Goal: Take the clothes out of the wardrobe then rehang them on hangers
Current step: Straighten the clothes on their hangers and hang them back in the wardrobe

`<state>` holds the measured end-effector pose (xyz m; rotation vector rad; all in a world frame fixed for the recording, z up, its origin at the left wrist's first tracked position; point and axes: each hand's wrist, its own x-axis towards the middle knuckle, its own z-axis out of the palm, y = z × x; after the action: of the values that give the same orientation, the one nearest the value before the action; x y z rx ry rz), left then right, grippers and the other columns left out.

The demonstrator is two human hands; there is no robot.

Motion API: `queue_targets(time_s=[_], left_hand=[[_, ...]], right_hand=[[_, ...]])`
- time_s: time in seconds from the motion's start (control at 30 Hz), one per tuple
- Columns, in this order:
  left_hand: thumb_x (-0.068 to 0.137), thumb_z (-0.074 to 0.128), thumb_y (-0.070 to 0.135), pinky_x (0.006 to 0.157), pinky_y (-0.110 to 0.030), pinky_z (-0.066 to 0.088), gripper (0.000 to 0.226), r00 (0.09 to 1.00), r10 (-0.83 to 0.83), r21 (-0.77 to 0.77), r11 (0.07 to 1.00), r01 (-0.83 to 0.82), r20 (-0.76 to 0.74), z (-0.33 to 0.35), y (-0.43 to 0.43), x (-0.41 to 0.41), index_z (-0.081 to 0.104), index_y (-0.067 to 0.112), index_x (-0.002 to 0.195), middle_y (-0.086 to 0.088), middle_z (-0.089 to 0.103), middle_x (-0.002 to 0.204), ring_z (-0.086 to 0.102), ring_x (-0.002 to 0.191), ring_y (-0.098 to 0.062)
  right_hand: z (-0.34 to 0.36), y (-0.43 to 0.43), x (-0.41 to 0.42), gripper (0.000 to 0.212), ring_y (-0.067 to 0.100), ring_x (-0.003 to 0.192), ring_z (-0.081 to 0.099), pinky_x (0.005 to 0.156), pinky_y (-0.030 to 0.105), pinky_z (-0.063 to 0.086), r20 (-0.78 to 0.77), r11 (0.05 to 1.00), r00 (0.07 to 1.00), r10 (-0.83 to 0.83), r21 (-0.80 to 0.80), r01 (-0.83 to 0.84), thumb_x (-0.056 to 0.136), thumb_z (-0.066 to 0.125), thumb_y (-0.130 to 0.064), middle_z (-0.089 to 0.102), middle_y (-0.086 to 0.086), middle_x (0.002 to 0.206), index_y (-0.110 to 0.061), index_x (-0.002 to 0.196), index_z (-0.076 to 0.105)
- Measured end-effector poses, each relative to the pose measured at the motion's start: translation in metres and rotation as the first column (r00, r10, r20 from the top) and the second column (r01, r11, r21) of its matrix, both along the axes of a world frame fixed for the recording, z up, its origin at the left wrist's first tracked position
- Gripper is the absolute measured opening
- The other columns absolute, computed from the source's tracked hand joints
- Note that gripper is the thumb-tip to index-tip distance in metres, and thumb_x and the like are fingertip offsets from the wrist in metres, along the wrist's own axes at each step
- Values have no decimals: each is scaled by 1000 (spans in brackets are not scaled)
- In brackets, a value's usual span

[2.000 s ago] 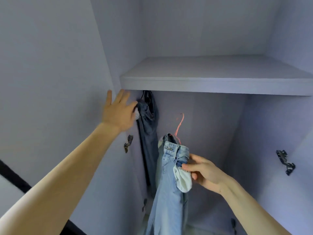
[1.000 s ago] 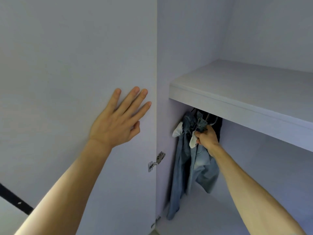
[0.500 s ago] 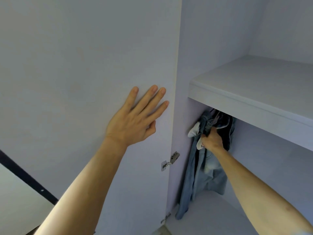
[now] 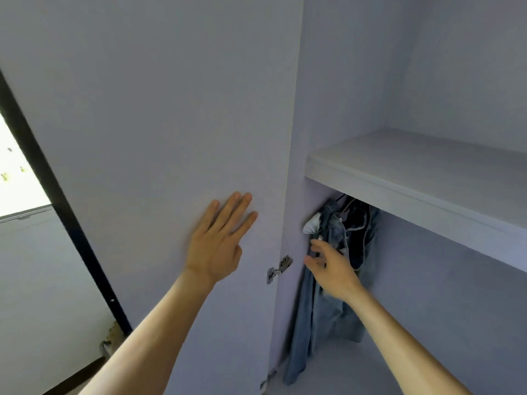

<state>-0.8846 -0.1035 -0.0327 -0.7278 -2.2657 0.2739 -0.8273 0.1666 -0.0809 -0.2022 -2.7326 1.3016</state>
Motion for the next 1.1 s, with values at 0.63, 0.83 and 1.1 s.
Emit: queue_targets(time_s=[0.63,0.83,1.1], left_hand=[[96,45,42,122,-47,16,66,109,444,85,72,-994,889,-194,-357,507,21,35,157,3,20,165,13,153,-17],[98,44,43,121,-47,18,64,-119,435,44,-347,-937,892,-200,-394,678,22,33,157,4,22,164,16,152,-17],[100,42,45,123,-45,18,63,-208,312,32,-618,-785,927,-223,-394,753,21,34,157,3,20,165,12,153,-17]], right_hand=[[-70,-397,252,44,3,134,44,111,25,34,-111,448,436,893,305,-841,92,67,-25,58,-15,135,-28,135,59],[-104,-521,344,40,13,136,46,114,29,34,-3,52,54,999,370,-927,93,66,-29,58,-8,140,-26,133,62],[-124,-619,390,46,11,150,22,122,27,15,180,-343,-293,939,433,-833,103,43,-44,33,-10,159,-36,148,42]])
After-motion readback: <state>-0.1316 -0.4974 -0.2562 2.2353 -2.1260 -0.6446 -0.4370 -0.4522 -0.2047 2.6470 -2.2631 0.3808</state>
